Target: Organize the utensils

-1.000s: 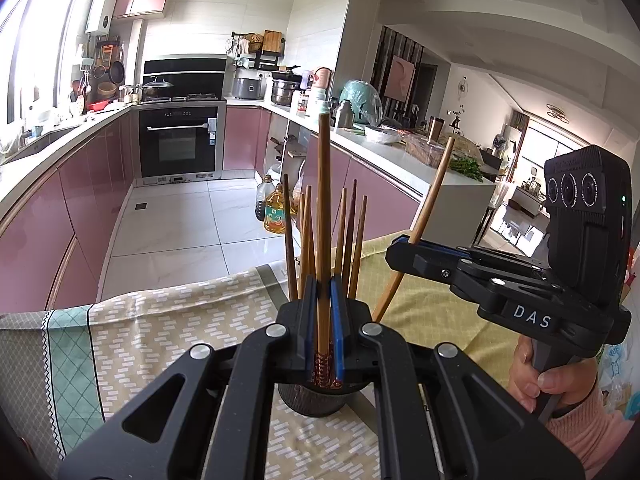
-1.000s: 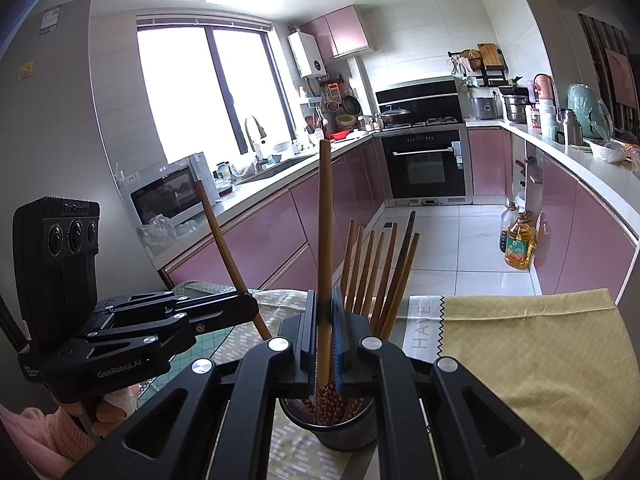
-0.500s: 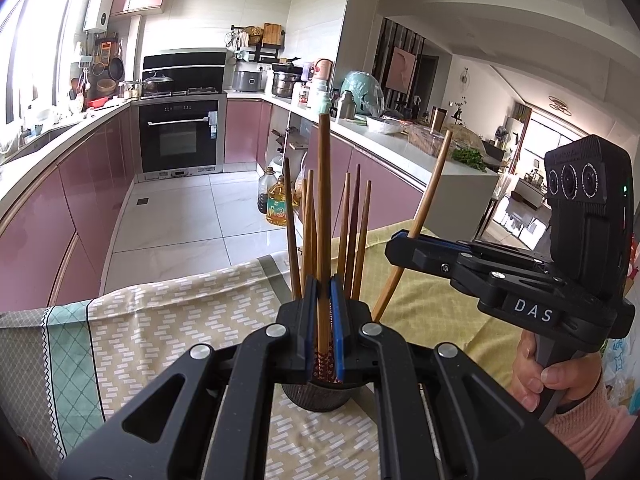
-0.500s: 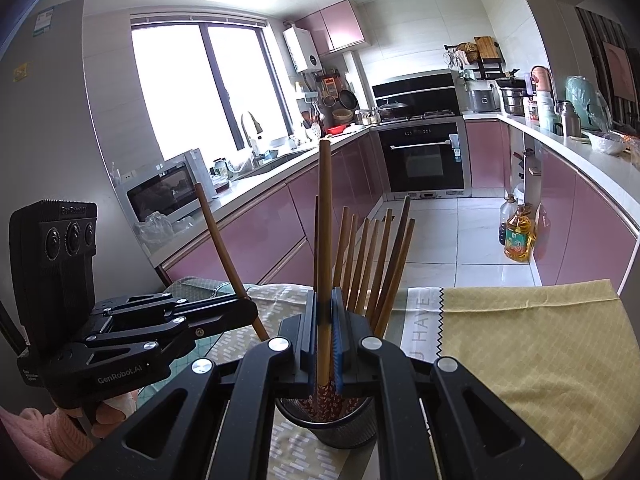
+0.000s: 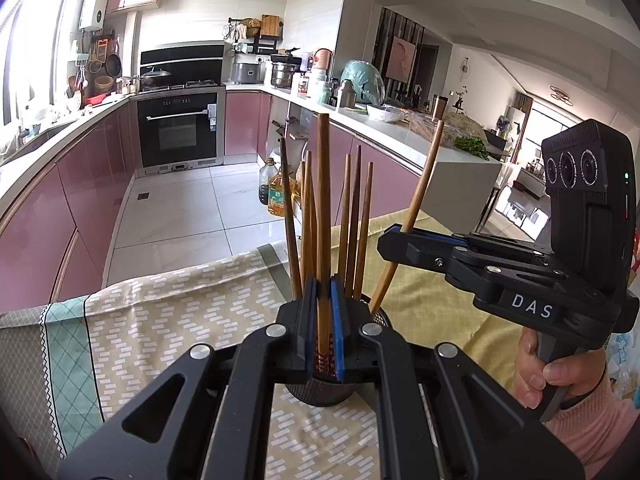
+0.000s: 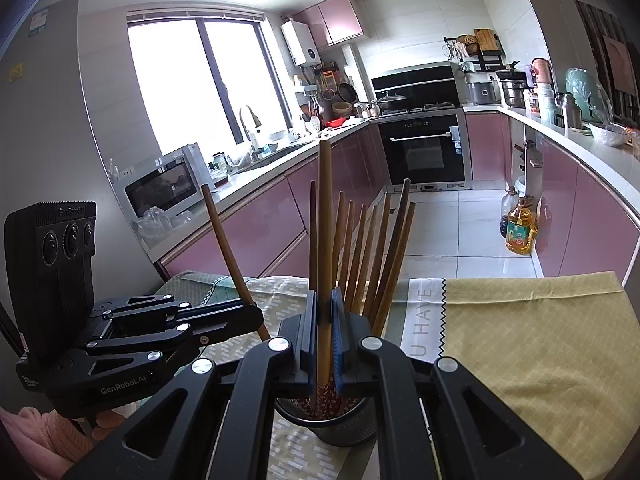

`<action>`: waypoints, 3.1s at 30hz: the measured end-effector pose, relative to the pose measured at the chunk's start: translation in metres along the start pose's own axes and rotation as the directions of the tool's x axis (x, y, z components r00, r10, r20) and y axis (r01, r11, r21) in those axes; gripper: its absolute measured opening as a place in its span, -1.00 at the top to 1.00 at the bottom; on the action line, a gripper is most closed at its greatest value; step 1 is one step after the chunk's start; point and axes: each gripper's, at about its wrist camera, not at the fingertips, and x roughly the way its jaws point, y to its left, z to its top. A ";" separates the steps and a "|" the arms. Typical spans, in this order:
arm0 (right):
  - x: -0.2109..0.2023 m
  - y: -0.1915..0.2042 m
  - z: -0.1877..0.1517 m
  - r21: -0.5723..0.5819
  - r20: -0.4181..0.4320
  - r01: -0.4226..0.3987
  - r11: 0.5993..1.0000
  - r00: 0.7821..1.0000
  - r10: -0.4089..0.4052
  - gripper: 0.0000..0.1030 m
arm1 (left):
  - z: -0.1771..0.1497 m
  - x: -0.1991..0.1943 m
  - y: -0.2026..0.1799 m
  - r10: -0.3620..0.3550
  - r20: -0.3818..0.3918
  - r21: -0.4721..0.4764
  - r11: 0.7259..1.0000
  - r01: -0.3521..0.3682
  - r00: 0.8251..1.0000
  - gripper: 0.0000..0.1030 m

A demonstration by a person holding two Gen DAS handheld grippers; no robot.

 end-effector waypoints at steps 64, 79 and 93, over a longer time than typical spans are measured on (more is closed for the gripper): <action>-0.024 0.053 -0.082 -0.104 0.133 0.198 0.975 0.974 -0.183 -0.87 | -0.089 -0.065 0.034 0.352 0.215 -0.114 0.935 -0.335 0.911 -0.89; -0.048 0.082 -0.094 -0.131 0.250 0.217 0.967 0.952 -0.180 -0.87 | -0.115 -0.110 0.024 0.444 0.316 -0.158 0.896 -0.415 0.839 -0.89; -0.054 0.091 -0.095 -0.138 0.264 0.208 0.968 0.950 -0.167 -0.87 | -0.124 -0.124 0.014 0.458 0.354 -0.163 0.889 -0.428 0.815 -0.89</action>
